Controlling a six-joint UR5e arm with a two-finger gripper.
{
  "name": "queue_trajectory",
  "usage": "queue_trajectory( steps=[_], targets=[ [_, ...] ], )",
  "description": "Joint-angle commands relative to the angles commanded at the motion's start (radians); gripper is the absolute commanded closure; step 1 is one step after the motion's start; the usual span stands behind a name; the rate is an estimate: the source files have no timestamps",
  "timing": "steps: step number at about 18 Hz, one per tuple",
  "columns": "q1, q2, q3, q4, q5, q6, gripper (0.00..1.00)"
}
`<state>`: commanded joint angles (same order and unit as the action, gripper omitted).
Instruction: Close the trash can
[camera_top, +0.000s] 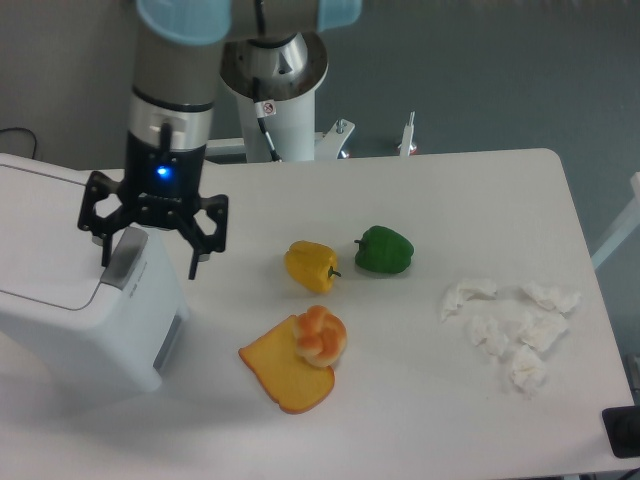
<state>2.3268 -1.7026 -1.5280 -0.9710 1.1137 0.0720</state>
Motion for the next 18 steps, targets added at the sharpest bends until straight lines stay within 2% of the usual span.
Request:
queue_trajectory(
  steps=[2, 4, 6, 9, 12, 15, 18],
  targets=[
    [0.041, -0.034, 0.014, 0.0, 0.008, 0.145, 0.0],
    [0.065, -0.041, 0.023, 0.0, 0.035, 0.289, 0.0],
    [0.088, -0.061, 0.028, 0.002, 0.078, 0.363, 0.0],
    [0.13, -0.104, 0.04, 0.002, 0.084, 0.445, 0.0],
    [0.164, -0.161, 0.035, 0.002, 0.139, 0.624, 0.0],
    [0.209, -0.19, 0.032, 0.0, 0.195, 0.81, 0.0],
    [0.238, -0.236, 0.031, 0.0, 0.259, 0.919, 0.0]
  ],
)
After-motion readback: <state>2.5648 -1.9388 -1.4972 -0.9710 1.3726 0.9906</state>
